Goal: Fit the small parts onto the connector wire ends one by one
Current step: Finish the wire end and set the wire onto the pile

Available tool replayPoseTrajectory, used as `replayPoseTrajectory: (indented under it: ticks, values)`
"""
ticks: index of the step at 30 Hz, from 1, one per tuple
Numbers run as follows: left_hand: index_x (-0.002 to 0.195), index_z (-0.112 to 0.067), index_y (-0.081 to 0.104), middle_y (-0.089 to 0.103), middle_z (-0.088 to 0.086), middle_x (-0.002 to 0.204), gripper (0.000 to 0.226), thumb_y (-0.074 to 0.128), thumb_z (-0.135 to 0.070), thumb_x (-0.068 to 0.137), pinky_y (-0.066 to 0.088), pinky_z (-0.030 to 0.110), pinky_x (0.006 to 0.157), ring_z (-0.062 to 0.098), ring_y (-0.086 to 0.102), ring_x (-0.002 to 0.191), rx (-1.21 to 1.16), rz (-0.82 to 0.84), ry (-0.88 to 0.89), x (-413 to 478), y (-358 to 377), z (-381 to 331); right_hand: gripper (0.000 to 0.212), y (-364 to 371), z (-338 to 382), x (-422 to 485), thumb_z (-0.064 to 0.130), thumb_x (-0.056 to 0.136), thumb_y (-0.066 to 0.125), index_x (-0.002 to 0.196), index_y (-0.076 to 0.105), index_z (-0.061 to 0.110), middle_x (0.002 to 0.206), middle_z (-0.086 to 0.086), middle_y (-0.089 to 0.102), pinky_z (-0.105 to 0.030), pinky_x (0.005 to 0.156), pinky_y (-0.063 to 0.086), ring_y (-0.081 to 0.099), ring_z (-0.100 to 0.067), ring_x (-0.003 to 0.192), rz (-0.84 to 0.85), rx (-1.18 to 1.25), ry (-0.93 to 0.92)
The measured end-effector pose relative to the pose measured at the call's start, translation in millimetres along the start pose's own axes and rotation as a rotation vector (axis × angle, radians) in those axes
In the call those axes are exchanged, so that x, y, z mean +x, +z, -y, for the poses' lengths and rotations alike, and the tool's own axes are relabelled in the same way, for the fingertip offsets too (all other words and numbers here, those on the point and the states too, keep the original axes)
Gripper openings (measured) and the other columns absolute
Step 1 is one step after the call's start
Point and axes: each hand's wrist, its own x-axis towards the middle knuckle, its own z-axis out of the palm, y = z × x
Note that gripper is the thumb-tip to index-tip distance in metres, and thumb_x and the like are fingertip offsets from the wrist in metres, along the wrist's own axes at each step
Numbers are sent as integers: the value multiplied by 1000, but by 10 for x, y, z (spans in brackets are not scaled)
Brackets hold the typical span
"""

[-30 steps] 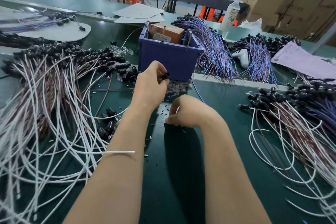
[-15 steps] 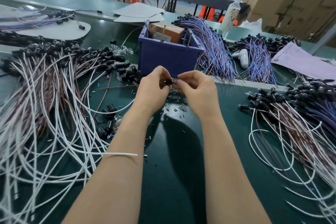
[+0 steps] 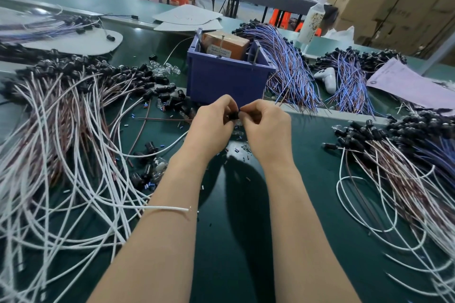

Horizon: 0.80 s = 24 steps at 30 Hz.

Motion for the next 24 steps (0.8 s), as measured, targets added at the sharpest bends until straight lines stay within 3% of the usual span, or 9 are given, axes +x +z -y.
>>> replayPoseTrajectory:
  ticks: [5, 6, 8, 11, 17, 20, 24]
  values:
    - [100, -15, 62, 69, -1, 91, 15, 62, -9, 87, 52, 33, 84, 18, 64, 86, 10, -9, 52, 3, 4, -15, 9, -32, -69, 39, 12, 86, 65, 89, 73, 14, 71, 15, 64, -6, 67, 44, 61, -1, 70, -35, 85, 70]
    - [102, -16, 64, 71, -2, 93, 16, 64, -12, 87, 50, 30, 86, 14, 63, 87, 1, -12, 61, 5, -3, -13, 8, -47, -89, 50, 12, 86, 66, 89, 73, 14, 71, 17, 63, -9, 71, 47, 62, -1, 72, -41, 156, 106]
    - [107, -21, 67, 72, -6, 97, 19, 66, -25, 88, 41, 27, 93, 12, 57, 98, 78, -28, 77, 17, -11, -1, 10, -65, -122, 58, 8, 87, 65, 86, 72, 15, 76, 11, 66, -27, 83, 54, 66, -11, 80, -44, 319, 180]
    - [105, -32, 66, 65, -14, 88, 19, 60, -42, 90, 24, 31, 90, 16, 46, 107, 247, -54, 61, 20, -26, 5, 17, -56, -152, 52, 5, 87, 64, 80, 69, 20, 76, 7, 67, -42, 88, 55, 68, -20, 85, -37, 391, 221]
    - [105, -17, 67, 44, -21, 71, 20, 63, -30, 90, 36, 37, 96, 22, 45, 106, 181, -14, 133, -3, -37, -31, 23, -61, -181, 62, 4, 87, 64, 76, 68, 24, 73, 6, 67, -42, 87, 55, 67, -20, 81, 4, 427, 233]
    - [104, -14, 67, 47, -12, 73, 21, 64, -29, 90, 39, 37, 93, 23, 46, 106, 173, -11, 148, 2, -57, -40, 22, -65, -174, 48, 3, 87, 63, 76, 68, 22, 76, 0, 68, -43, 88, 55, 67, -25, 84, 14, 468, 246]
    - [103, -18, 66, 53, -9, 79, 18, 63, -30, 90, 39, 40, 94, 23, 48, 104, 194, 10, 120, 12, -45, -42, 16, -53, -162, 50, 3, 88, 62, 82, 68, 17, 78, 2, 67, -38, 87, 55, 64, -17, 82, 15, 425, 232]
